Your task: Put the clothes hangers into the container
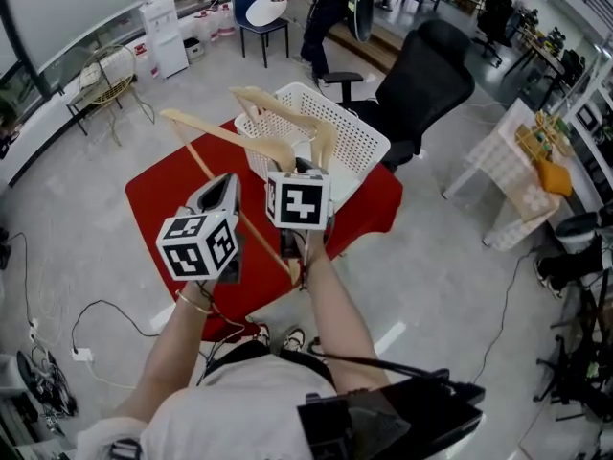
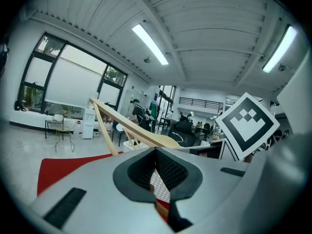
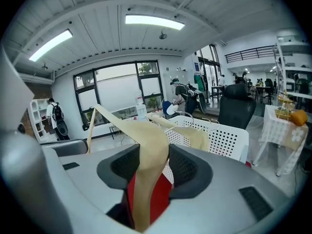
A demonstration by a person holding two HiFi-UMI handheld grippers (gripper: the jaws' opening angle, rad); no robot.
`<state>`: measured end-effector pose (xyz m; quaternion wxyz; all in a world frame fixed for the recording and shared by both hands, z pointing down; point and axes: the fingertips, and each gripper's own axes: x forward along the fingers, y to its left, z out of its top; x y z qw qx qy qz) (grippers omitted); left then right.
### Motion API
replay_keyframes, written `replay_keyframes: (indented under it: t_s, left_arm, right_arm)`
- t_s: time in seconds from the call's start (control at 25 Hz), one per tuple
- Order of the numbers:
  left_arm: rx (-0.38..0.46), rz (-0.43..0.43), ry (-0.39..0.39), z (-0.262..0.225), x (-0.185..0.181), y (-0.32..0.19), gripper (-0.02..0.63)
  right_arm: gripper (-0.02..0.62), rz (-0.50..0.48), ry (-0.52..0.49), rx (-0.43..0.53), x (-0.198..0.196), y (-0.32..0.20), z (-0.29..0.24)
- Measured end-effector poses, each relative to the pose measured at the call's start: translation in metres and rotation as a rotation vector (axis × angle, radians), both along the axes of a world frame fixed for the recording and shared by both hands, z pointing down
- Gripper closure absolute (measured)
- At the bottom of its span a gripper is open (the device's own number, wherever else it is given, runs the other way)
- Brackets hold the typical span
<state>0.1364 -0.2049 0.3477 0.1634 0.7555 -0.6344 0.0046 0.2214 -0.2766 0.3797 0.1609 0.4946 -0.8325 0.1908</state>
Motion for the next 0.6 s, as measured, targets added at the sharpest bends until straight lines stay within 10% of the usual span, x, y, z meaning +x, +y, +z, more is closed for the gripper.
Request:
replay_keyframes:
  t_s: [0.6]
  left_arm:
    - [0.133,0.032,0.046,-0.075,-0.005,-0.05,0.604]
  right_arm:
    - [0.402,-0.001,-0.055,0.086,-0.015,-0.049,-0.07]
